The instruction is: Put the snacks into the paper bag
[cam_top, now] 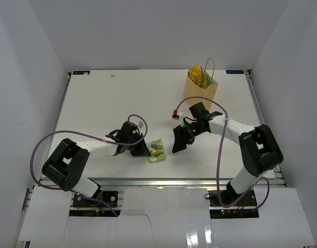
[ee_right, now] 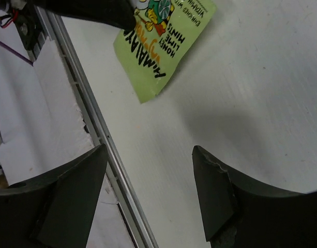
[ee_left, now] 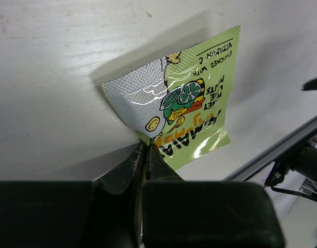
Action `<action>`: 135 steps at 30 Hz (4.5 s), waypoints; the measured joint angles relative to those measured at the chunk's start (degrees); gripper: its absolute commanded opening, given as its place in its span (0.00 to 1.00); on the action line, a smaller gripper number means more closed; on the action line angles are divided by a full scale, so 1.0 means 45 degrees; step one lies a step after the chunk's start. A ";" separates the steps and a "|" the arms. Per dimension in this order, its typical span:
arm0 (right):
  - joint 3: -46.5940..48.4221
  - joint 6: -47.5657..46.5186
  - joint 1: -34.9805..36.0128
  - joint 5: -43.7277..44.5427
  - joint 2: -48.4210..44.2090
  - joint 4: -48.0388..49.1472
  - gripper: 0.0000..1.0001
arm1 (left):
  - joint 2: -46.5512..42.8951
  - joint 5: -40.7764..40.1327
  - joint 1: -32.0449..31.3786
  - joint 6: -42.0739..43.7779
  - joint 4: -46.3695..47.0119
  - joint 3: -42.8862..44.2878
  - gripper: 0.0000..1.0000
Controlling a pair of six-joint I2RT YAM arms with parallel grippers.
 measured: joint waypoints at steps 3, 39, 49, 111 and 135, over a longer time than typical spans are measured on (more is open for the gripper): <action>0.0379 0.1107 0.0141 -0.0034 0.1122 0.0529 0.73 | -0.0078 0.0685 -0.0039 -0.0389 0.0738 -0.0476 0.00; 0.3317 0.1753 0.0937 -0.2176 0.4459 0.0495 0.08 | -0.0617 0.2569 -0.0126 -0.1185 0.2705 -0.0991 0.76; 0.5338 -0.2754 -0.0155 -0.0068 0.0889 -0.1758 0.08 | -0.6703 0.0544 -0.0117 0.0622 0.0869 -0.0525 0.81; 0.6849 0.0495 -0.4634 0.5537 0.0889 0.3147 0.08 | -0.9452 -0.2803 -0.0112 0.0500 -0.1792 -0.0520 0.89; 0.6970 -0.1044 -0.4643 0.5391 -0.2803 0.1316 0.90 | -0.9908 -0.2900 -0.0112 0.0398 -0.1185 0.0525 0.98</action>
